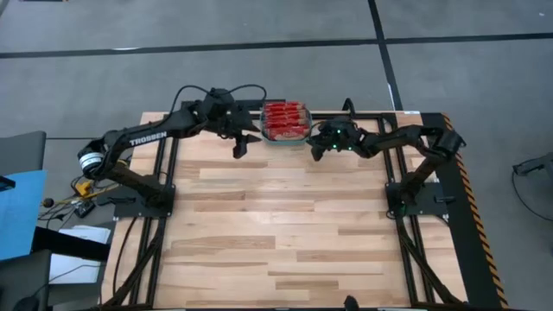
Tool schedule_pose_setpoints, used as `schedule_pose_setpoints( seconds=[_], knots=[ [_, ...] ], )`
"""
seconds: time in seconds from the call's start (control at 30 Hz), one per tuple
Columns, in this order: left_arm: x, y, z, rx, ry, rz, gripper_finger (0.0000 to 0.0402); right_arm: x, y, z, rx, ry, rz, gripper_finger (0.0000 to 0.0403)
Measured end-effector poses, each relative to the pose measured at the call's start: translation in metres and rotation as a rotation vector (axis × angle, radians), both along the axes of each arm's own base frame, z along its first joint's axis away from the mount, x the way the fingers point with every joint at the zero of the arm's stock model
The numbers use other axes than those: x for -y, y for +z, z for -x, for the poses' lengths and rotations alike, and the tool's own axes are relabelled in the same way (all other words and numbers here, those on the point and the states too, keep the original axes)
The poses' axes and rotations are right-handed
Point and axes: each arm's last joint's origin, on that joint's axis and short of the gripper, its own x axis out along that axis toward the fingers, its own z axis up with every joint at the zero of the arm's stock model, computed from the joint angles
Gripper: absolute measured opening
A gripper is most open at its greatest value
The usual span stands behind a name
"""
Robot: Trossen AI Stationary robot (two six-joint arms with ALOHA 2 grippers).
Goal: Sort popcorn bags into baskets
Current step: Adjust the blue bin, then return to Home Position
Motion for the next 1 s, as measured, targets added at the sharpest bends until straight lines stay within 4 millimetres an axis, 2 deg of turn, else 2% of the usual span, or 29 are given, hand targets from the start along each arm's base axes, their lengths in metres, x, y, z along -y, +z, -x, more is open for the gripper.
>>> schedule_pose_setpoints(
  seconds=[0.13, 0.27, 0.37, 0.47, 0.53, 0.63, 0.8, 1.0],
  knots=[
    [0.010, -0.007, -0.002, -0.040, -0.035, 0.049, 0.0136, -0.010, 0.010, -0.001, 0.017, 0.050, -0.006, 0.0118],
    [0.023, -0.018, 0.005, 0.145, -0.107, 0.118, 0.0111, -0.040, 0.029, -0.002, 0.071, 0.137, 0.033, 0.0102],
    [0.034, -0.024, 0.025, 0.250, -0.096, 0.112, 0.0084, -0.062, 0.063, 0.000, 0.183, 0.212, 0.102, 0.0068],
    [0.052, -0.032, 0.048, 0.326, -0.047, 0.093, 0.0056, -0.085, 0.099, 0.010, 0.315, 0.329, 0.156, 0.0020],
    [0.068, -0.034, 0.060, 0.432, -0.038, 0.060, 0.0037, -0.100, 0.122, 0.022, 0.419, 0.429, 0.183, 0.0011],
    [0.089, -0.041, 0.073, 0.534, -0.059, 0.042, 0.0009, -0.115, 0.148, 0.044, 0.525, 0.474, 0.215, 0.0009],
    [0.106, -0.042, 0.091, 0.598, -0.032, 0.001, 0.0005, -0.134, 0.165, 0.078, 0.547, 0.506, 0.274, 0.0006],
    [0.109, -0.052, 0.097, 0.590, -0.003, -0.013, 0.0001, -0.144, 0.167, 0.094, 0.507, 0.482, 0.309, 0.0005]
  ],
)
